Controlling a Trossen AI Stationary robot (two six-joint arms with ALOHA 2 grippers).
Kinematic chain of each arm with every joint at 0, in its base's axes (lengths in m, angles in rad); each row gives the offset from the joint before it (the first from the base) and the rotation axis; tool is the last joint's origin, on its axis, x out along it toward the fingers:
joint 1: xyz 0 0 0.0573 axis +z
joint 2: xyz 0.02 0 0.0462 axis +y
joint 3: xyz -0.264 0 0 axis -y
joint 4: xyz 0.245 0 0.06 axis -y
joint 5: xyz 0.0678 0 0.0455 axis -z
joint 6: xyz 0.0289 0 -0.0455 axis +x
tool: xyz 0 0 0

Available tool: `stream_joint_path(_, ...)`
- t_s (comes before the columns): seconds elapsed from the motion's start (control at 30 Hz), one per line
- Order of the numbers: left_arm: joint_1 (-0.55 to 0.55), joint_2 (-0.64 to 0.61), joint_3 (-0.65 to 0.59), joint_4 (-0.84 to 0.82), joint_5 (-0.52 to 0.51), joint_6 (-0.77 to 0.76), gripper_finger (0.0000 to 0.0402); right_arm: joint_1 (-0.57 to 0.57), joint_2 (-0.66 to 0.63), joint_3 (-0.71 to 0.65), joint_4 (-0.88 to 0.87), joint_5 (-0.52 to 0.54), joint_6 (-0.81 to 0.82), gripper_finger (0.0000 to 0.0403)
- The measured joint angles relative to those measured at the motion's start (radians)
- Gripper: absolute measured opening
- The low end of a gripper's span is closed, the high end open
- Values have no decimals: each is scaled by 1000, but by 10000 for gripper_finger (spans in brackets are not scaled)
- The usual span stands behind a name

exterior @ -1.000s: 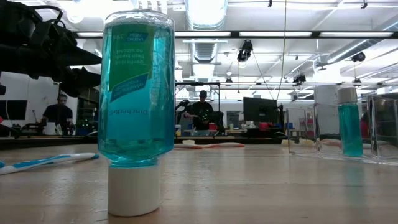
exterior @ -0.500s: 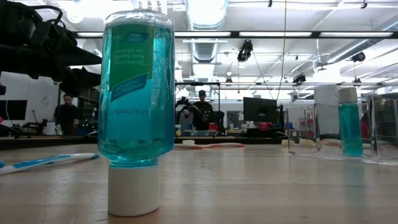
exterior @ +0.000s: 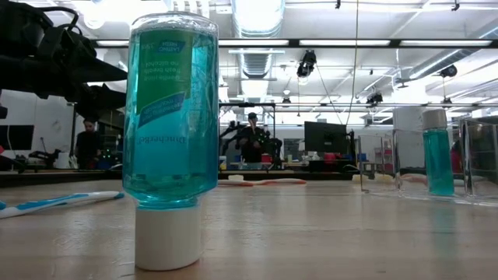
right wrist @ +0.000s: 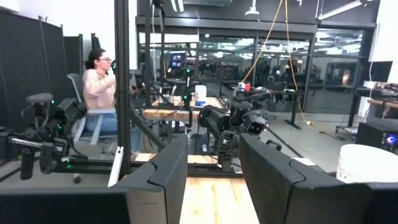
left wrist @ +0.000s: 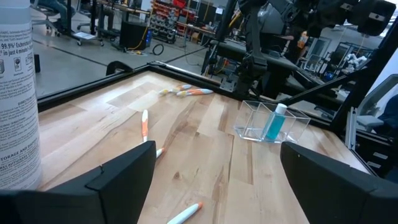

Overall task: Pick & Place toothbrushing station
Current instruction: Put the mouthwash into the middle section of the transparent organizer

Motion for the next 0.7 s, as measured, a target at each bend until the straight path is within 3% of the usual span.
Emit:
stream_joint_path(0.43,0,0,0,2,16,-54,348,0,3,0,1,0,3,141)
stream_joint_path(0.53,0,0,0,13,91,-108,350,0,3,0,0,0,3,141)
stream_joint_path(0.7,-1,5,10,7,306,-117,349,0,4,0,0,0,3,141)
